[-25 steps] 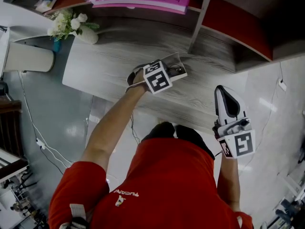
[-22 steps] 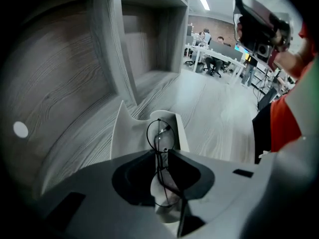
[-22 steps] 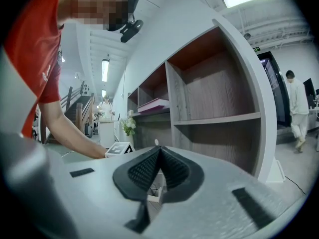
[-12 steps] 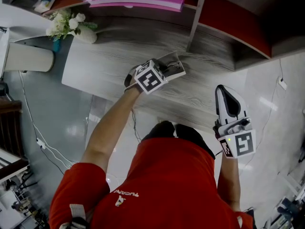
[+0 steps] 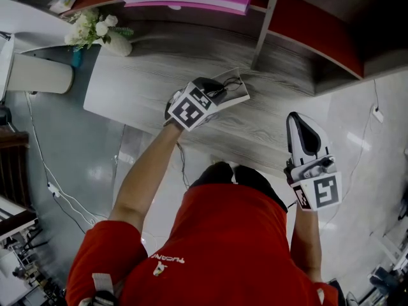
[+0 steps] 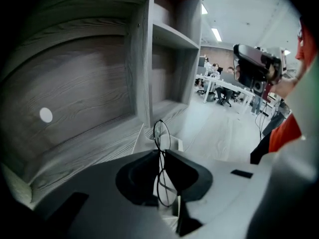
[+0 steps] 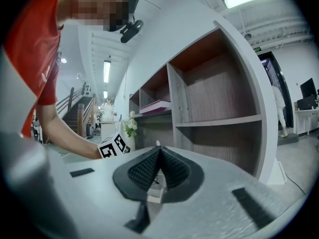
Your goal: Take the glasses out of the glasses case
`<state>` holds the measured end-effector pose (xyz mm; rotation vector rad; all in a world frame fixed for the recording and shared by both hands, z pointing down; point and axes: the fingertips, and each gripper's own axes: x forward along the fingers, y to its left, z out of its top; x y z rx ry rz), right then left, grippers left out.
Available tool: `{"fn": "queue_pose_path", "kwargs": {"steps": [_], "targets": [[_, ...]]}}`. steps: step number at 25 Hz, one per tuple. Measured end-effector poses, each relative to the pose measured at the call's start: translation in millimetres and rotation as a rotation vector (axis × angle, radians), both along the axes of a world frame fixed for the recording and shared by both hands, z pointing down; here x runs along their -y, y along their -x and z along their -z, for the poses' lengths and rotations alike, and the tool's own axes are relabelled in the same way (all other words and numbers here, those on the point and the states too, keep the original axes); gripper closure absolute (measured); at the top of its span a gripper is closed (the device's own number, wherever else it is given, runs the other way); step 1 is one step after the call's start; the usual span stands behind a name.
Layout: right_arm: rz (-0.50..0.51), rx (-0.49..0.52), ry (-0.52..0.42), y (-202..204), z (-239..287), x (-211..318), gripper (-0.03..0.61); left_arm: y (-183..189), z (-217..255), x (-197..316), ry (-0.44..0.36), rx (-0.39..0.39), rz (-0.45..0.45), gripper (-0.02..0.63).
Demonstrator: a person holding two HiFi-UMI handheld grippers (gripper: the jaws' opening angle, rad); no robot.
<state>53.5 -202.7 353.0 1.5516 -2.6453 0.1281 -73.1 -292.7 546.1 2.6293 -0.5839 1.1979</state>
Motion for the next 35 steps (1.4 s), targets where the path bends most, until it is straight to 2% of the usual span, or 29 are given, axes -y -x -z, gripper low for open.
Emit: {"fn": "queue_pose_path", "kwargs": {"steps": [6, 12, 22, 26, 35], "targets": [[0.017, 0.003, -0.025, 8, 9, 0, 0.574, 2, 44, -5, -0.03, -0.143, 0.088, 0.572], [0.035, 0.01, -0.06, 17, 21, -2, 0.574, -3, 109, -16, -0.111, -0.385, 0.158, 0.572], [0.069, 0.041, -0.119, 33, 46, -16, 0.574, -5, 213, -61, -0.288, -0.732, 0.221, 0.573], [0.083, 0.055, -0.132, 36, 53, -26, 0.574, 0, 244, -75, -0.338, -0.805, 0.264, 0.573], [0.099, 0.064, -0.155, 37, 58, -47, 0.574, 8, 265, -101, -0.397, -0.904, 0.275, 0.572]]}}
